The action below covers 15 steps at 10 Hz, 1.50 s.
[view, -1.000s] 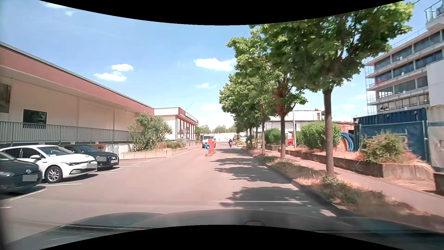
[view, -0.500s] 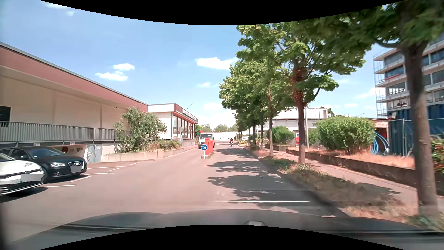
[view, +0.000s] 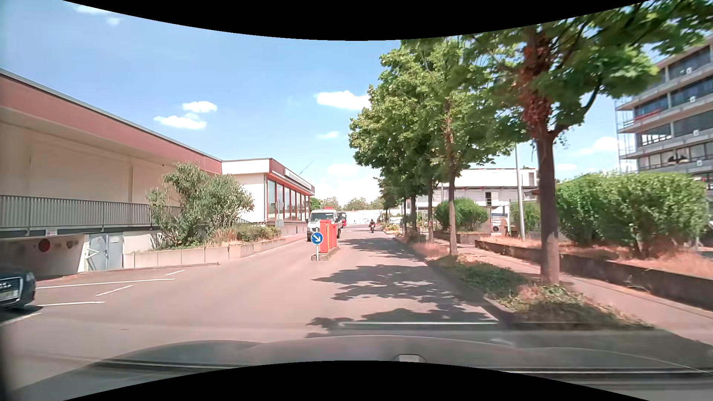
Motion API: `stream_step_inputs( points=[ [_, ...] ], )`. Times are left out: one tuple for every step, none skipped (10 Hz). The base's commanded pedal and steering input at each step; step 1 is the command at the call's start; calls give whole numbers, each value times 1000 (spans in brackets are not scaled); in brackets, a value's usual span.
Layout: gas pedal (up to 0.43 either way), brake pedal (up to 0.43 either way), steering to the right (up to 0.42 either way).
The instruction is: Follow the waypoints while adhering to traffic rules and regulations
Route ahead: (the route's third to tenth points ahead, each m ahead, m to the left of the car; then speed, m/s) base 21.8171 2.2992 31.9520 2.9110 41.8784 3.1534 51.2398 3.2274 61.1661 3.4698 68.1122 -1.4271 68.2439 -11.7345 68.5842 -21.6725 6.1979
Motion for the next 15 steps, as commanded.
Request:
stream_step_inputs(
  points=[
    [189, 0, -11],
    [189, 0, -11],
    [189, 0, -12],
    [189, 0, -12],
    [189, 0, -12],
    [177, 0, -14],
    [177, 0, -13],
    [177, 0, -14],
    [157, 0, -13],
    [138, 0, -14],
    [118, 0, -15],
    [87, 0, -17],
    [67, 0, -16],
    [59, 0, -16],
    [20, 0, -16]
  ],
)
